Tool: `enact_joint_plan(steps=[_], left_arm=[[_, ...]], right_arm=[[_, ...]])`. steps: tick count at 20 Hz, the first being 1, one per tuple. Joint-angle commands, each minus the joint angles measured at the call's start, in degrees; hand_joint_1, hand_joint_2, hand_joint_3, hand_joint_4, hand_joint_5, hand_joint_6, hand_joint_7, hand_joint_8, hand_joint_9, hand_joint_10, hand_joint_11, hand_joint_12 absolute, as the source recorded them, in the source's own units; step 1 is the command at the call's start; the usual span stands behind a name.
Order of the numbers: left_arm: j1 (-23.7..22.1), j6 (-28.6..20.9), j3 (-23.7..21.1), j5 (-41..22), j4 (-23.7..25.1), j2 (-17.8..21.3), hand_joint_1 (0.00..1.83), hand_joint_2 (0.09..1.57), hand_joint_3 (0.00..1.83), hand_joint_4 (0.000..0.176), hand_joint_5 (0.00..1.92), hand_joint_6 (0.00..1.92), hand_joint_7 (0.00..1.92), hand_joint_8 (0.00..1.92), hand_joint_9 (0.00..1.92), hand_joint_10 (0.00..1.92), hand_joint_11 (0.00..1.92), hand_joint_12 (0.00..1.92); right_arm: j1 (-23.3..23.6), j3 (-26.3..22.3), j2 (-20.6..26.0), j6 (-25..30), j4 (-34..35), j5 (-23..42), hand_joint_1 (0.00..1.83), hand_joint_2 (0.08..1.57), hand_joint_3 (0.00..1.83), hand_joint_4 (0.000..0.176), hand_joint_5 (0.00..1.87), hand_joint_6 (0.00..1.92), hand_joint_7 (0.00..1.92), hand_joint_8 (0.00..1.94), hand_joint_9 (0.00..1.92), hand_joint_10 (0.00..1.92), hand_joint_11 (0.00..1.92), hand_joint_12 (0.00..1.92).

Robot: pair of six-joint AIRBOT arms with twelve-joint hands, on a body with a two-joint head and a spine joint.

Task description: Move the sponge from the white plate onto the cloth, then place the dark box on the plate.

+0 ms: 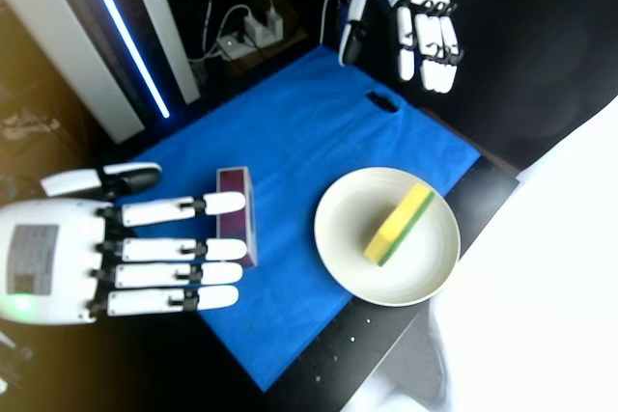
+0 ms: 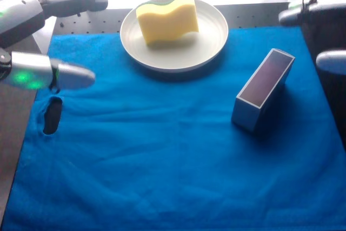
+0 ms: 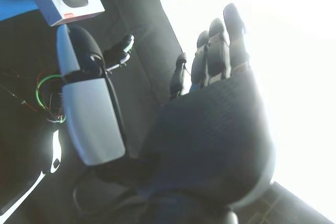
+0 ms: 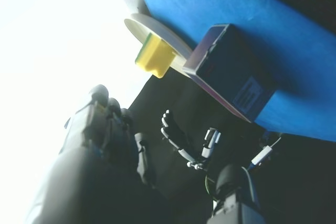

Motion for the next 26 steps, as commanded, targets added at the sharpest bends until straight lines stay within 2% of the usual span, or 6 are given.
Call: enact_joint_plan(steps=[1, 4, 7, 13, 23, 26], left_arm=[[-0.93, -0.07, 0.22, -5.22, -0.96, -0.31, 0.60, 1.05, 0.00, 0.113, 0.26, 0.00, 0.19, 0.00, 0.07, 0.00, 0.00, 0.14], [-1.22, -0.05, 0.84, -4.57, -0.86, -1.05, 0.59, 1.05, 0.00, 0.109, 0.26, 0.00, 0.20, 0.00, 0.10, 0.01, 0.01, 0.08], [-3.44, -0.05, 1.45, -3.65, -0.51, -1.17, 0.66, 1.06, 0.00, 0.046, 0.28, 0.00, 0.21, 0.00, 0.18, 0.00, 0.05, 0.33], [-17.53, -0.05, 10.12, 7.05, 4.86, -9.12, 0.72, 0.98, 0.00, 0.134, 0.36, 0.00, 0.34, 0.00, 0.27, 0.00, 0.00, 0.59], [-22.63, -0.24, 26.52, 17.10, 2.70, -24.10, 0.78, 0.98, 0.00, 0.056, 0.47, 0.00, 0.54, 0.00, 0.50, 0.01, 0.05, 0.94], [-22.73, -0.25, 31.93, 19.94, 0.61, -28.91, 0.77, 0.97, 0.00, 0.065, 0.46, 0.00, 0.53, 0.00, 0.44, 0.00, 0.00, 0.79]], right_arm=[[0.91, 0.23, -0.18, 0.46, 2.91, 5.29, 0.41, 1.31, 0.00, 0.119, 0.47, 0.01, 0.37, 0.00, 0.33, 0.01, 0.18, 0.40], [0.91, 0.27, -0.21, 0.46, 2.60, 5.29, 0.34, 1.31, 0.00, 0.133, 0.47, 0.00, 0.38, 0.00, 0.34, 0.00, 0.17, 0.37], [0.93, 0.39, -0.21, 0.46, 2.59, 5.30, 0.34, 1.29, 0.00, 0.133, 0.46, 0.00, 0.37, 0.00, 0.33, 0.00, 0.17, 0.37], [0.95, 0.89, -0.63, 0.46, 2.53, 5.31, 0.33, 1.31, 0.00, 0.142, 0.45, 0.00, 0.37, 0.00, 0.32, 0.00, 0.20, 0.31], [2.35, 1.93, -1.67, 0.46, 0.70, 5.31, 0.58, 1.30, 0.00, 0.084, 0.47, 0.00, 0.33, 0.00, 0.30, 0.00, 0.23, 0.28], [2.46, 2.32, -2.09, 0.47, 0.56, 5.30, 0.67, 1.30, 0.00, 0.090, 0.48, 0.00, 0.34, 0.00, 0.31, 0.00, 0.22, 0.26]])
